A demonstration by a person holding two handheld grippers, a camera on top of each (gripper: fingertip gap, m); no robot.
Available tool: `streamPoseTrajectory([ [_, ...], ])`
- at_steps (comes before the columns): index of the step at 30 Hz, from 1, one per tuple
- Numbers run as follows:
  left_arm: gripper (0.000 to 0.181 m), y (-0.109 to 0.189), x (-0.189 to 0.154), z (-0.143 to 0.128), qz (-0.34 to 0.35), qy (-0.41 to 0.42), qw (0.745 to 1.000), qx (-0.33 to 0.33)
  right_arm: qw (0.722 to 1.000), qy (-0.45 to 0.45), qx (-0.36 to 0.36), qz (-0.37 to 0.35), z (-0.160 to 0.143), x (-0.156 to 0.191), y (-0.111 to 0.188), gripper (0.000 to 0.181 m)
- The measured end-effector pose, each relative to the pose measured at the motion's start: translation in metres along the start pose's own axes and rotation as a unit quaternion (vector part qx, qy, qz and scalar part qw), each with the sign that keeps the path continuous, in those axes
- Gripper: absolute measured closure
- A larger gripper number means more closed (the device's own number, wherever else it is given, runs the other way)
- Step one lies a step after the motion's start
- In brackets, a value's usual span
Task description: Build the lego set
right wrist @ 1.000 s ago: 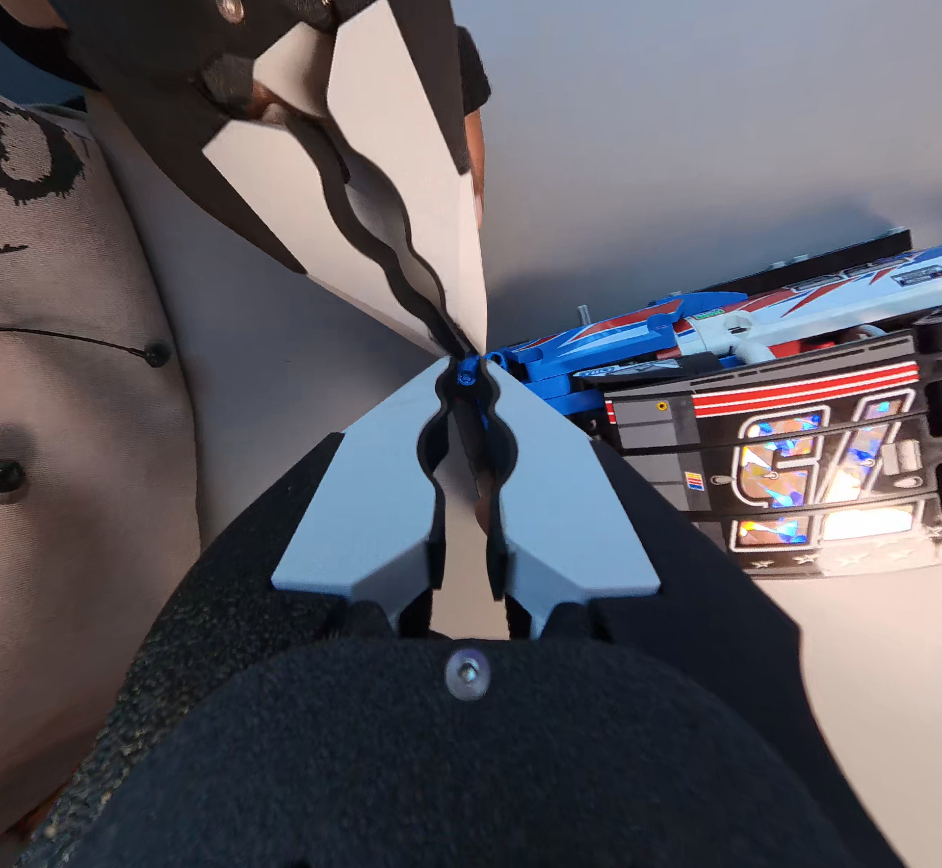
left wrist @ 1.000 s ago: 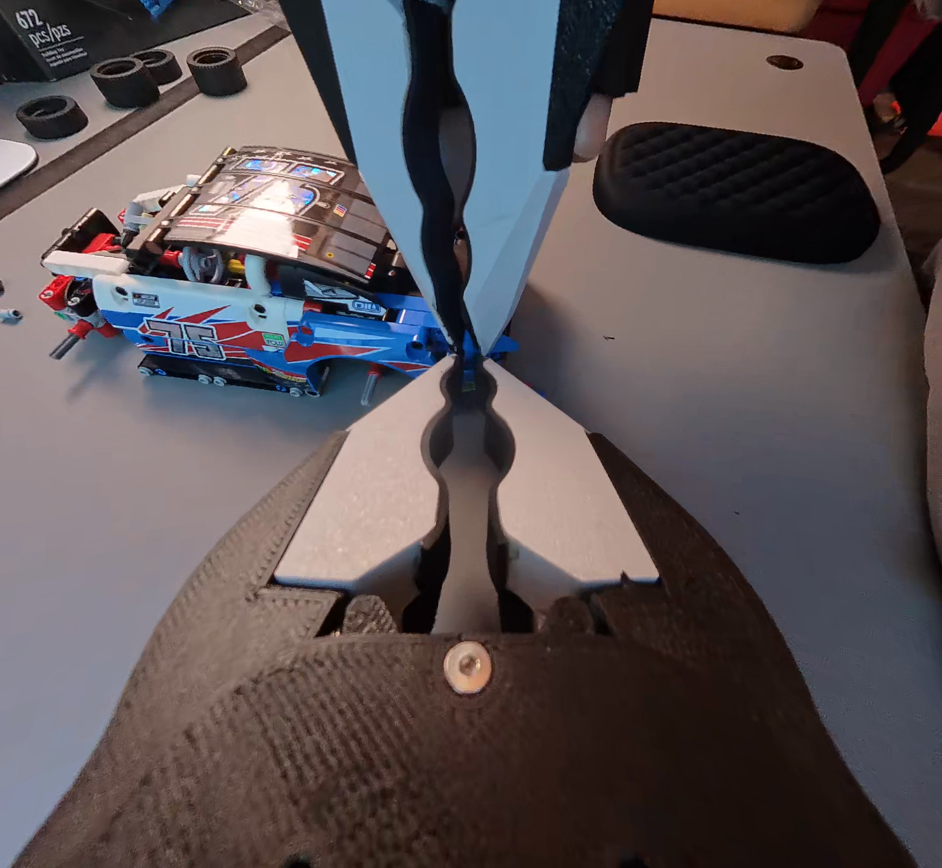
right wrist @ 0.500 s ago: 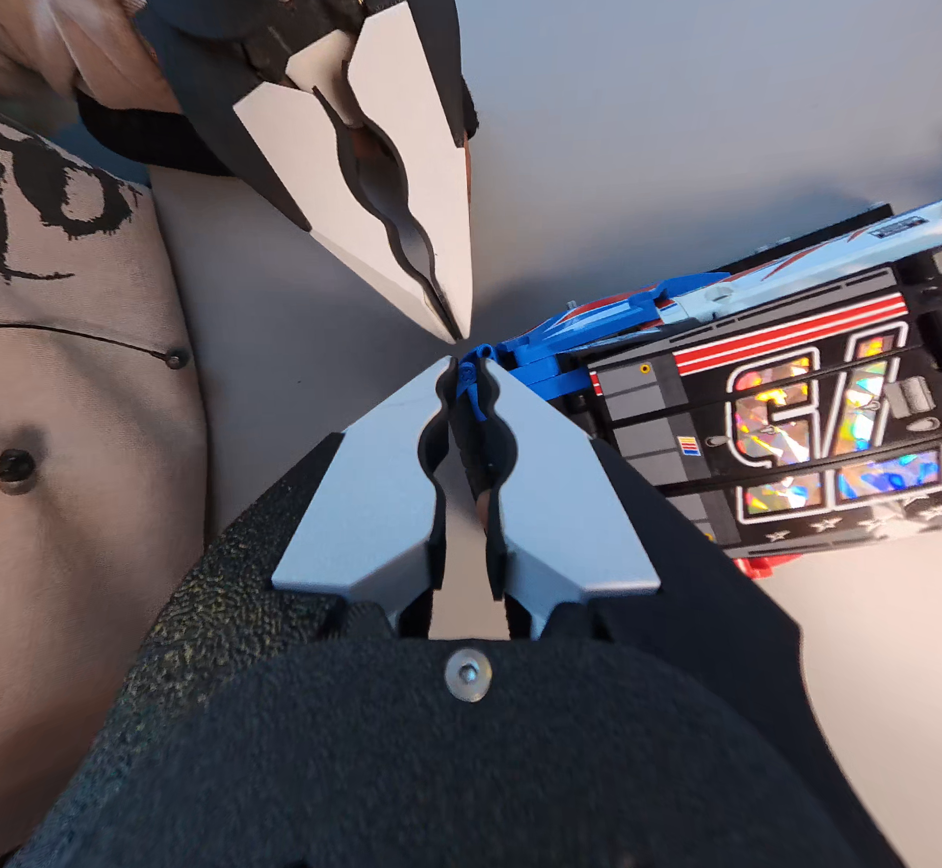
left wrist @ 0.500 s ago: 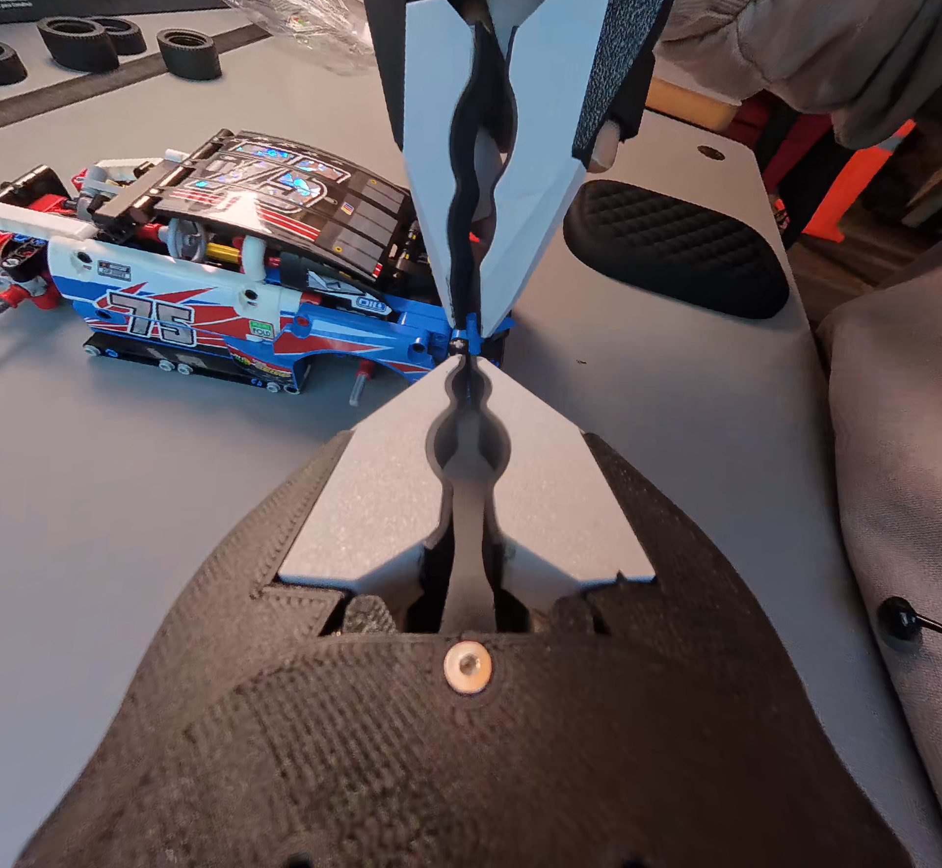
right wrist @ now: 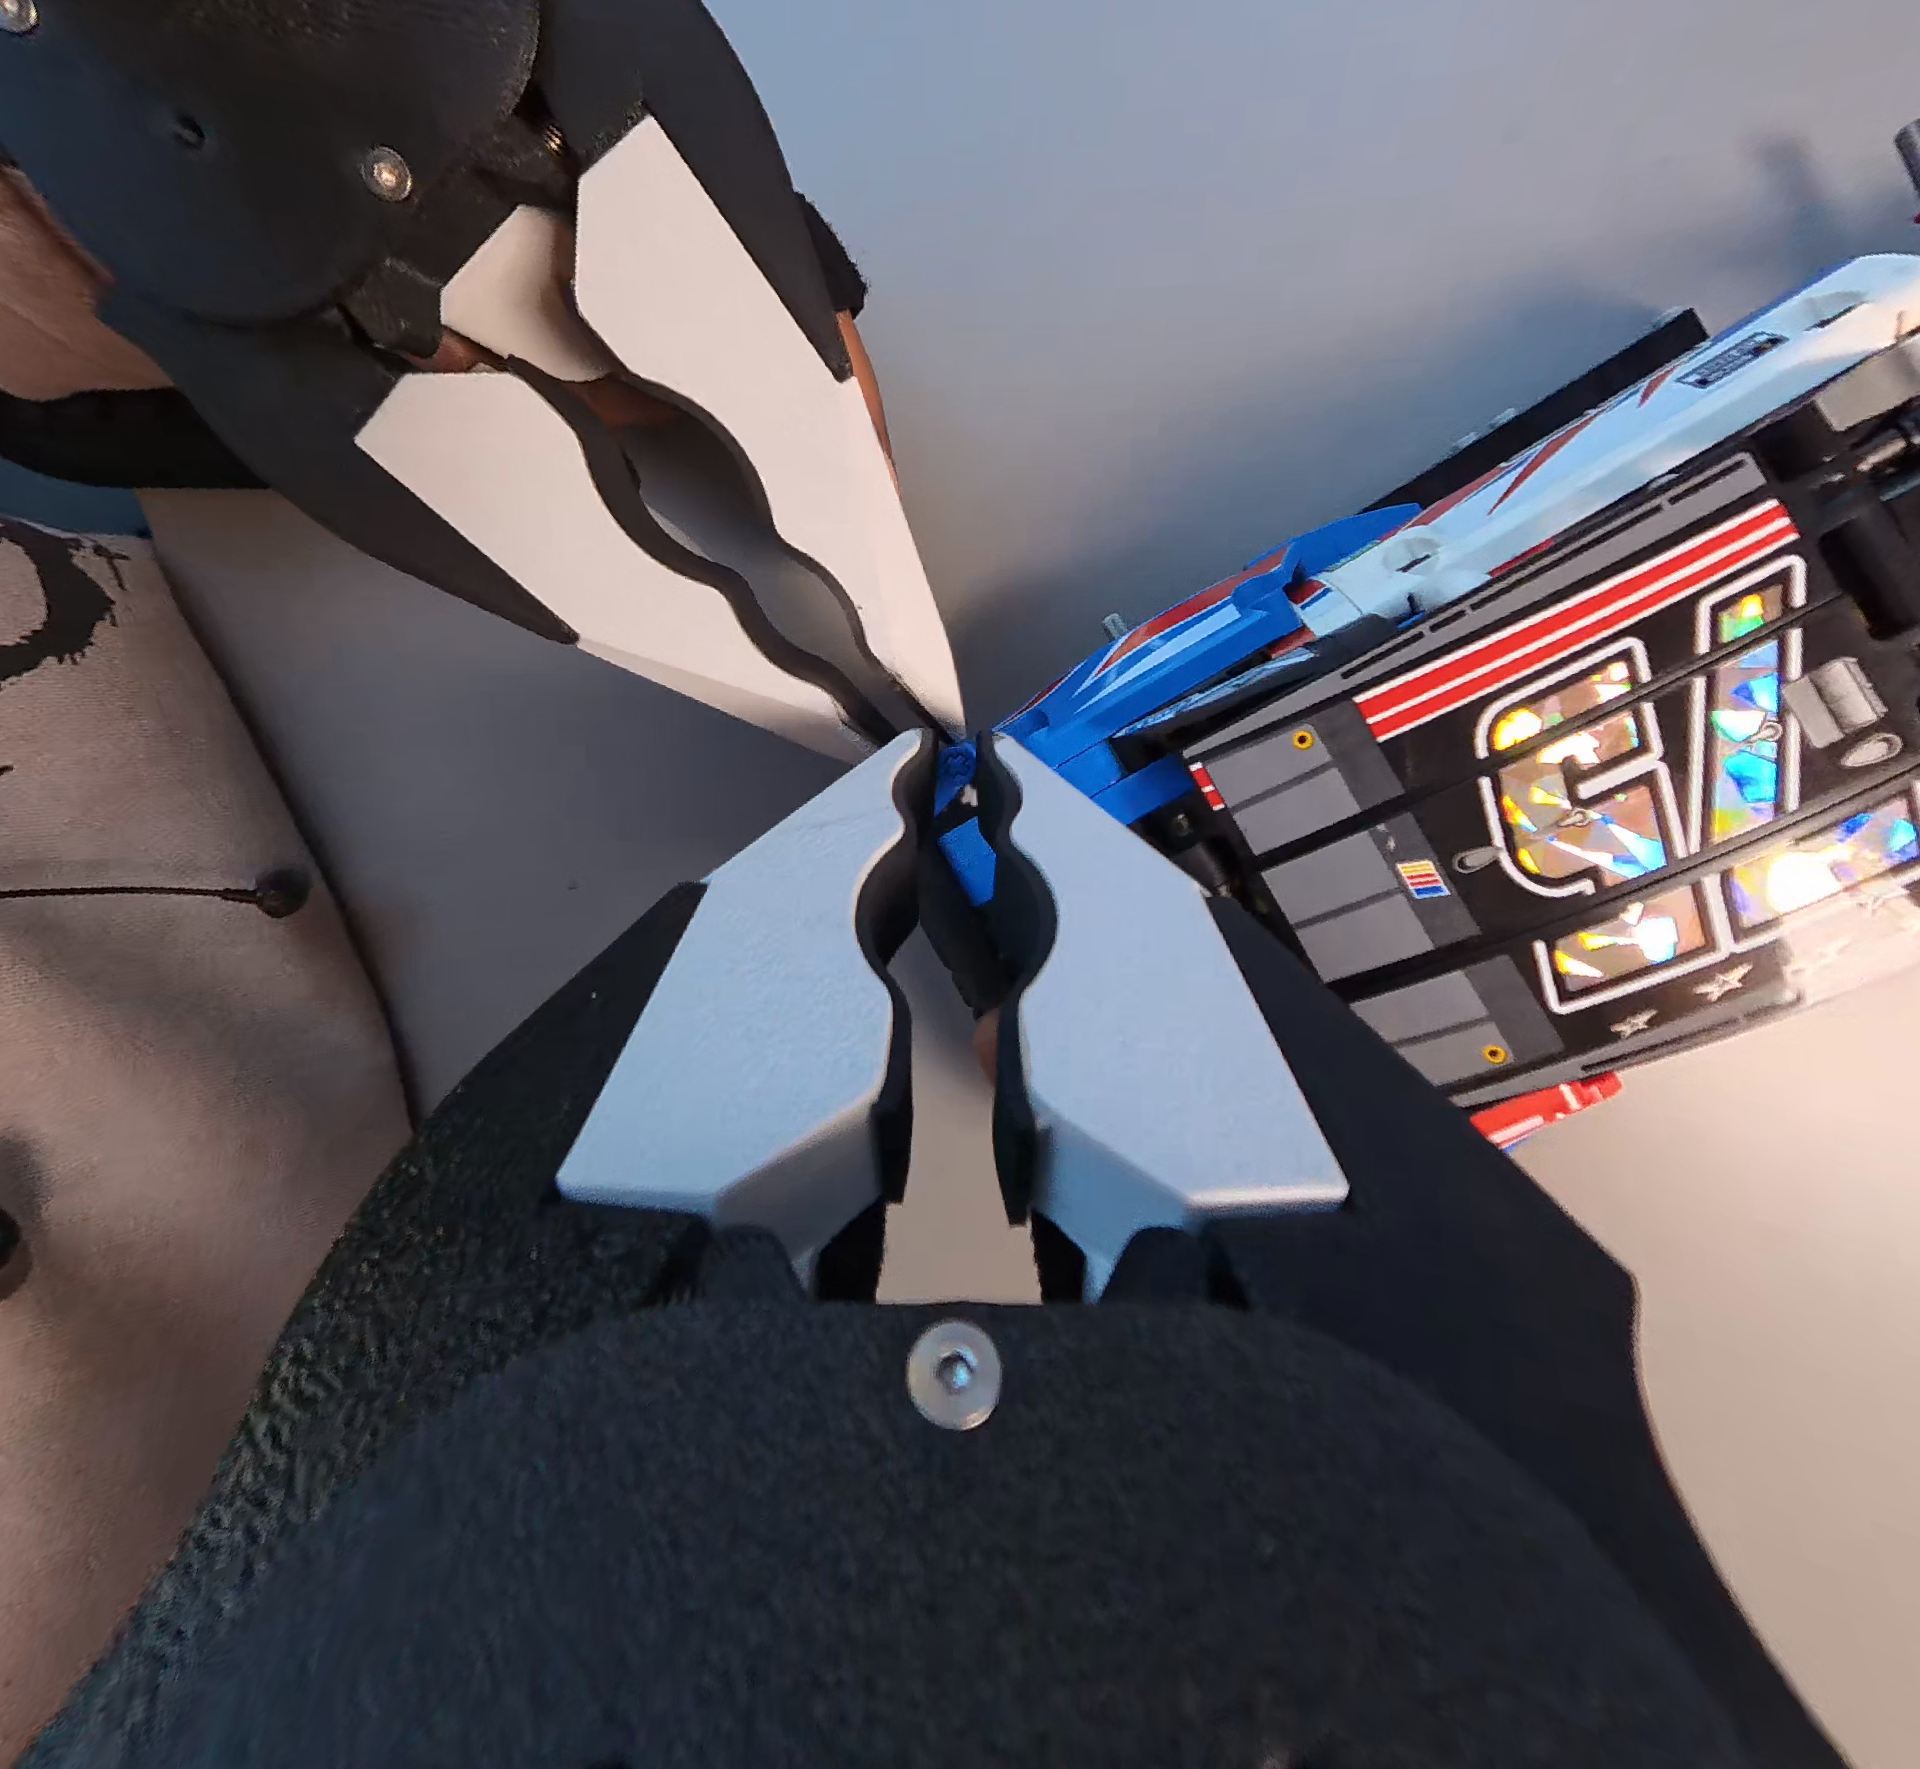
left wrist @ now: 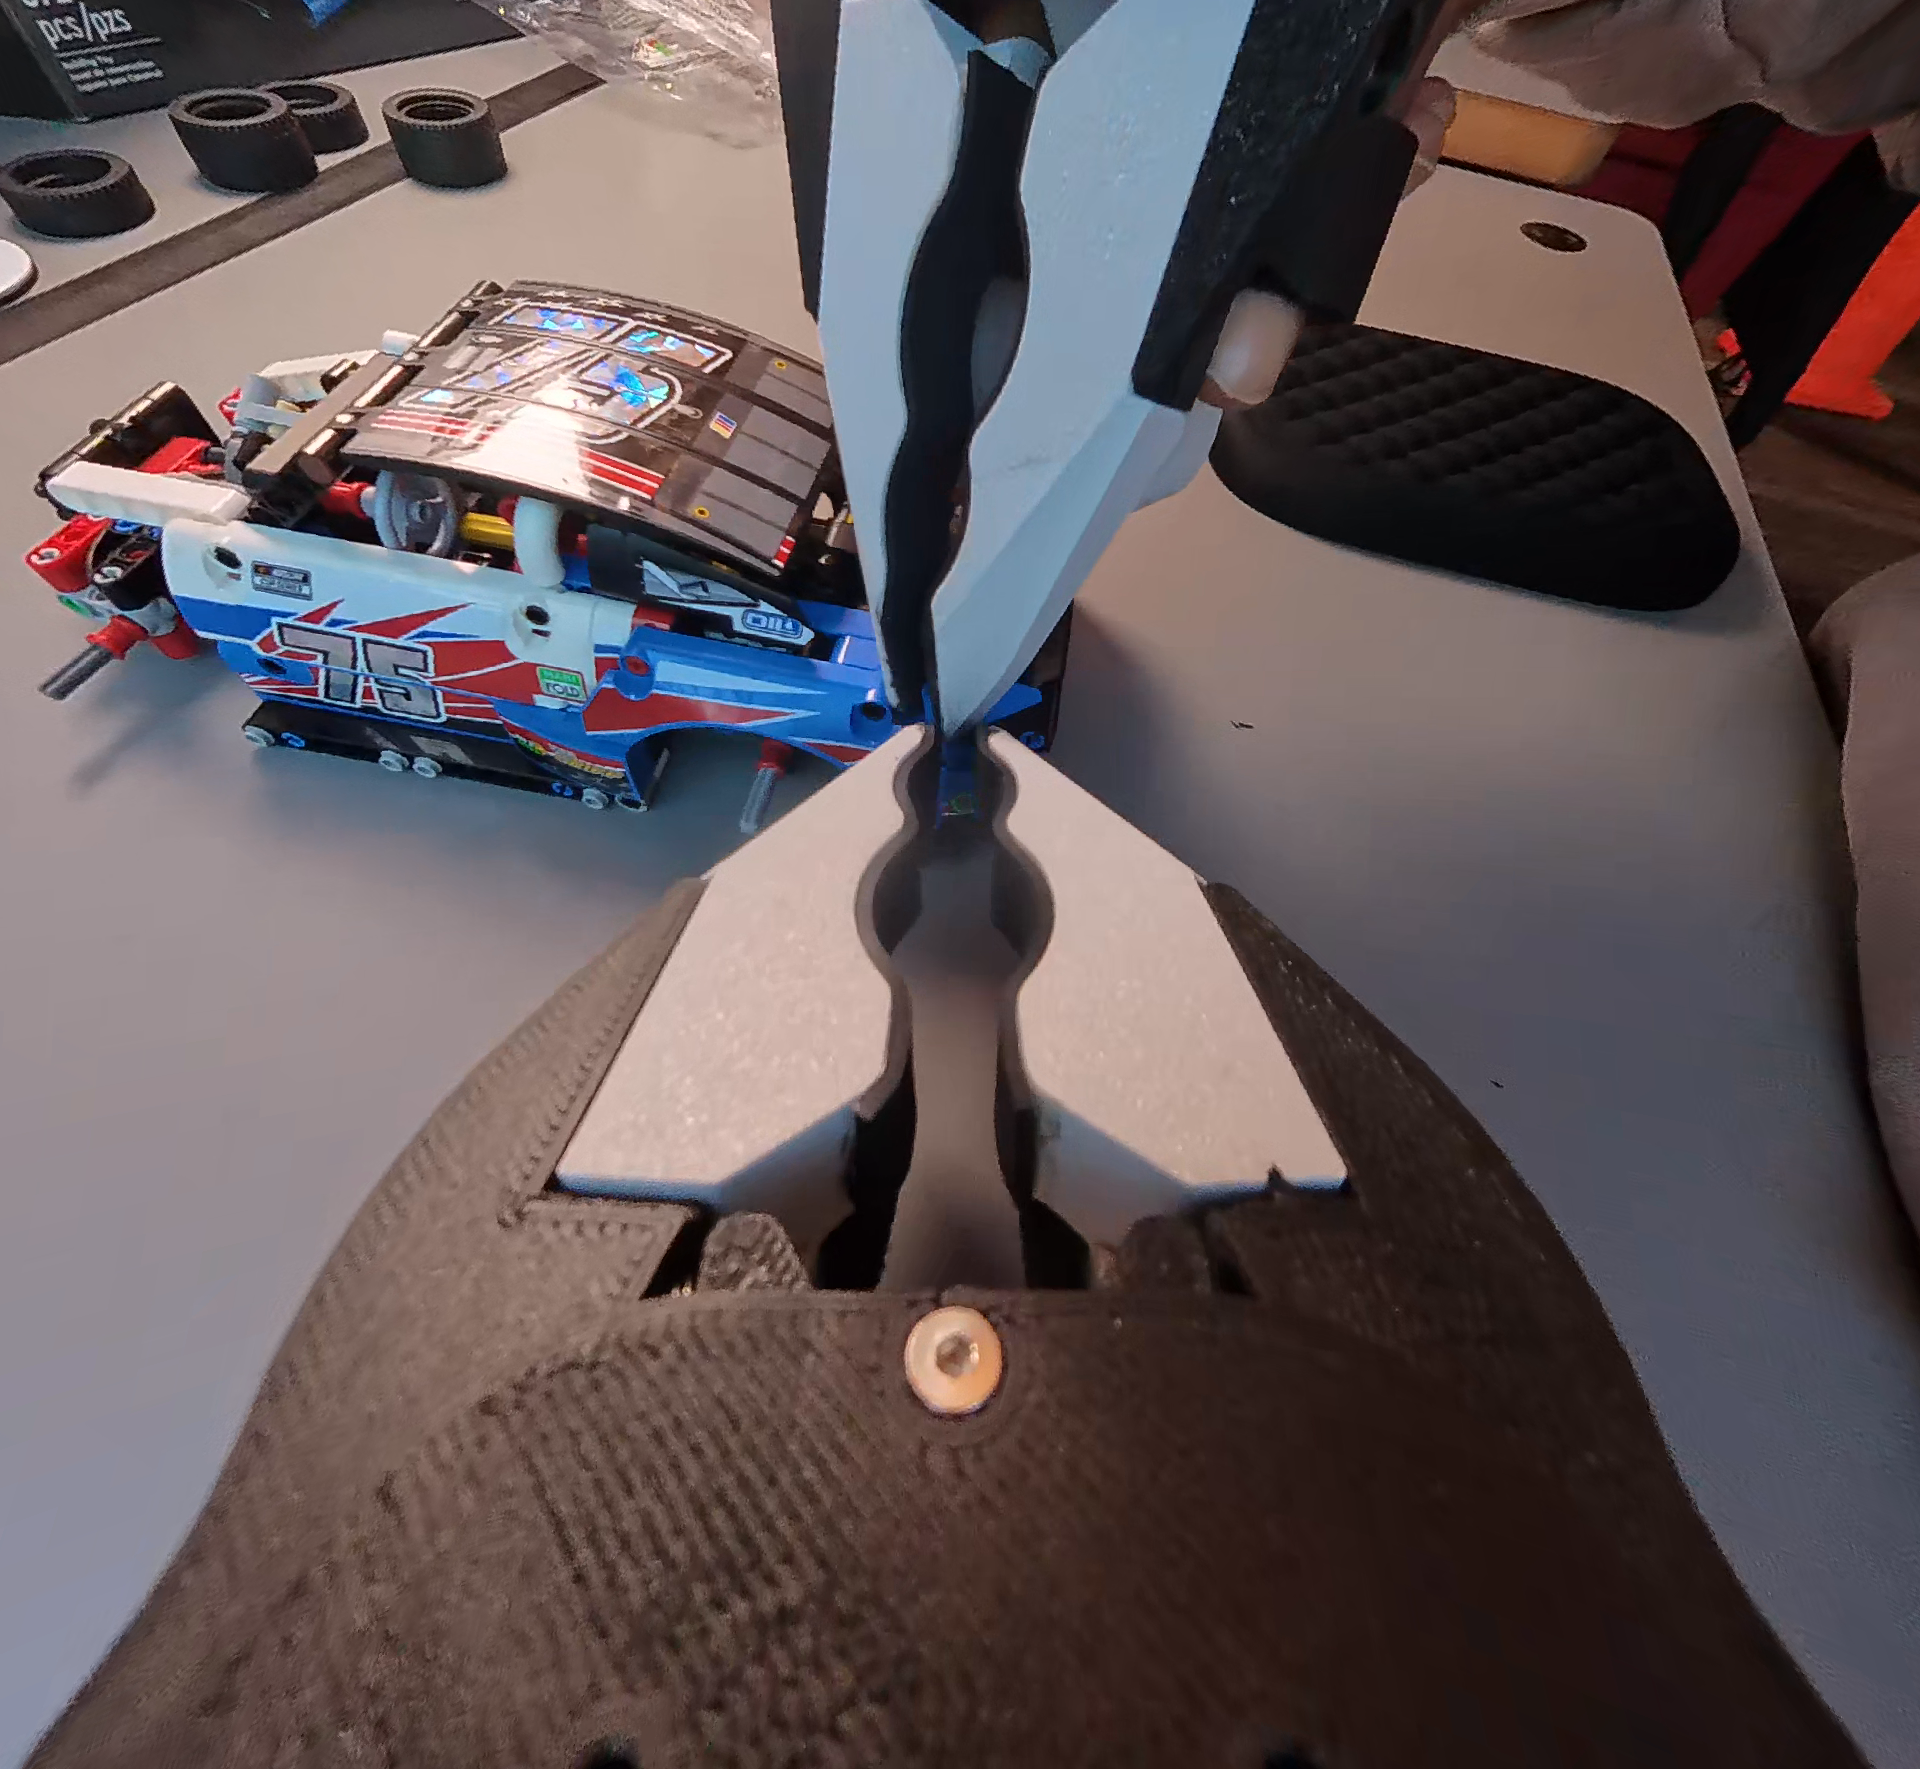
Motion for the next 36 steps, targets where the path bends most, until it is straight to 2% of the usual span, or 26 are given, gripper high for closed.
streamPoseTrajectory([
  [1,0.178,0.000,0.000,0.000,0.002,0.000,1.000,0.000,1.000,-0.004,-0.002,-0.002,0.000,0.000,0.000,0.178],
  [8,0.181,-0.001,0.003,0.001,-0.022,-0.001,1.000,-0.006,1.000,-0.002,-0.017,0.022,-0.004,-0.003,0.003,0.177],
  [11,0.181,-0.003,0.000,0.001,-0.045,-0.027,0.999,-0.007,0.998,0.043,0.004,0.055,-0.006,-0.005,0.004,0.177],
  [16,0.181,-0.006,0.003,0.004,-0.060,-0.068,0.996,-0.006,0.992,0.099,0.039,0.066,-0.002,-0.009,0.006,0.176],
  [19,0.181,-0.008,0.007,0.003,-0.059,-0.072,0.996,-0.003,0.988,0.124,0.064,0.072,0.001,-0.008,0.008,0.170],
  [26,0.181,-0.008,0.008,0.002,-0.050,-0.064,0.997,0.002,0.981,0.165,0.085,0.052,-0.001,-0.003,0.011,0.170],
  [29,0.181,0.002,0.014,0.006,-0.034,-0.058,0.998,-0.008,0.979,0.184,0.078,0.033,-0.004,0.003,0.014,0.170],
  [31,0.181,0.011,0.015,0.008,-0.046,-0.056,0.997,-0.003,0.979,0.192,0.068,0.025,-0.008,0.010,0.016,0.170],
  [36,0.161,0.012,0.006,-0.009,-0.081,-0.045,0.993,0.073,0.980,0.198,0.005,-0.010,-0.030,0.016,0.037,0.168],
])
Point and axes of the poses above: each gripper's, where its closed fingertips meet, y back along the fingers, z out of its top, x = y × z across the jaws, the point moved 10 cm from there along y, back along the fingers, and after that the axes turned 11 degrees about z, right-handed, at the moved point
